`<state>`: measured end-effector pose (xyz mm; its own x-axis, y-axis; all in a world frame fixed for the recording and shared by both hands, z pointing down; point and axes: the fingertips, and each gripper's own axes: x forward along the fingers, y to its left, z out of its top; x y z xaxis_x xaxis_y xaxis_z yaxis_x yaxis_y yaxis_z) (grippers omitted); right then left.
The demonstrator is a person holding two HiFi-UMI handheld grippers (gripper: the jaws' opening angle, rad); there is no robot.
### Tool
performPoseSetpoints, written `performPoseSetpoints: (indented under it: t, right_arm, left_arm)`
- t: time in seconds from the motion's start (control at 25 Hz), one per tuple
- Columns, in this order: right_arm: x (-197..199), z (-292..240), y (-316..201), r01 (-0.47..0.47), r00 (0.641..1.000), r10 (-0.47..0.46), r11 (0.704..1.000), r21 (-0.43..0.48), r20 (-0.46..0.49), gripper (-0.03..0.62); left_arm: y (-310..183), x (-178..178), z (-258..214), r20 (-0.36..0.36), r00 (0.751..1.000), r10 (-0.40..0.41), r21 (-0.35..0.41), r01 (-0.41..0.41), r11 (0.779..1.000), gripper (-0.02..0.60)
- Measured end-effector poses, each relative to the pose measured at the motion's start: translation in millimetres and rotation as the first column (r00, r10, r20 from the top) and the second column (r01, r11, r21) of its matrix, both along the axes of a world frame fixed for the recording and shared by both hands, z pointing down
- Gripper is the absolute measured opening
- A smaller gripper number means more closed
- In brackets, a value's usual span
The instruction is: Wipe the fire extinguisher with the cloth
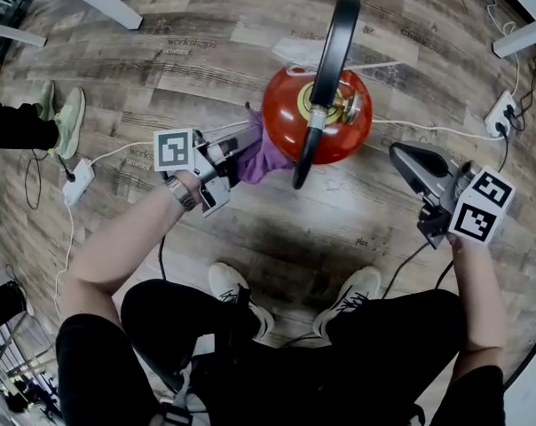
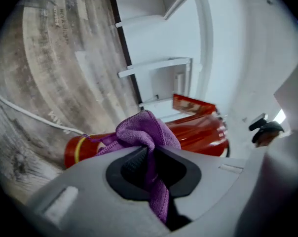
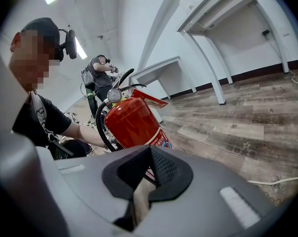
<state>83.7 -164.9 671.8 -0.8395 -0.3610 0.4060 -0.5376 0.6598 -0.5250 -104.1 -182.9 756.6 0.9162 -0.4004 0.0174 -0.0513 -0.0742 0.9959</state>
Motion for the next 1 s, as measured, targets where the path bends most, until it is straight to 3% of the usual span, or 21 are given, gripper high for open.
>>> performPoseSetpoints:
  t: [0.2, 0.32, 0.4, 0.52, 0.6, 0.76, 0.88, 1.0]
  right_arm:
    - [-3.2, 1.7, -3.7, 0.001, 1.000, -0.002, 1.000, 0.003, 0.021, 0.003]
    - [-5.6, 1.9, -2.7, 0.009, 1.000, -0.009, 1.000, 0.003, 0.025, 0.003]
    - [-5.7, 3.1, -2.5, 0.010, 1.000, -0.010, 1.000, 0.001, 0.024, 0.003]
    - [-6.7, 4.5, -2.3, 0.011, 1.000, -0.011, 1.000, -0.002, 0.026, 0.003]
    - [-7.4, 4.6, -1.5, 0.015, 0.999, -0.015, 1.000, -0.001, 0.028, 0.003]
    - [-7.2, 7.3, -1.5, 0.015, 1.000, -0.015, 1.000, -0.007, 0.027, 0.003]
    - [-9.7, 11.7, -1.8, 0.020, 1.000, -0.020, 1.000, -0.013, 0.022, 0.003]
    - [-12.5, 22.9, 1.5, 0.035, 0.999, -0.035, 0.999, -0.034, 0.006, 0.003]
  left_arm:
    - [-3.3, -10.4, -119.6, -0.189, 0.980, -0.066, 0.200, 0.104, 0.974, 0.026]
    - [10.6, -2.8, -164.4, -0.296, 0.955, -0.023, 0.278, 0.109, 0.954, 0.026]
    - [25.1, 11.6, -174.6, -0.293, 0.955, 0.048, 0.350, 0.060, 0.935, 0.028]
    - [32.4, 15.6, -165.0, -0.290, 0.956, 0.050, 0.370, 0.064, 0.927, 0.029]
    - [34.9, 12.8, -143.1, -0.264, 0.964, 0.038, 0.345, 0.058, 0.937, 0.031]
    - [43.1, 20.5, -71.0, -0.137, 0.990, 0.033, 0.229, -0.001, 0.973, 0.030]
    - [49.9, 32.3, -23.9, -0.019, 0.998, 0.062, 0.218, -0.057, 0.974, 0.031]
    - [53.8, 36.6, 23.9, 0.129, 0.987, 0.098, 0.207, -0.123, 0.971, 0.031]
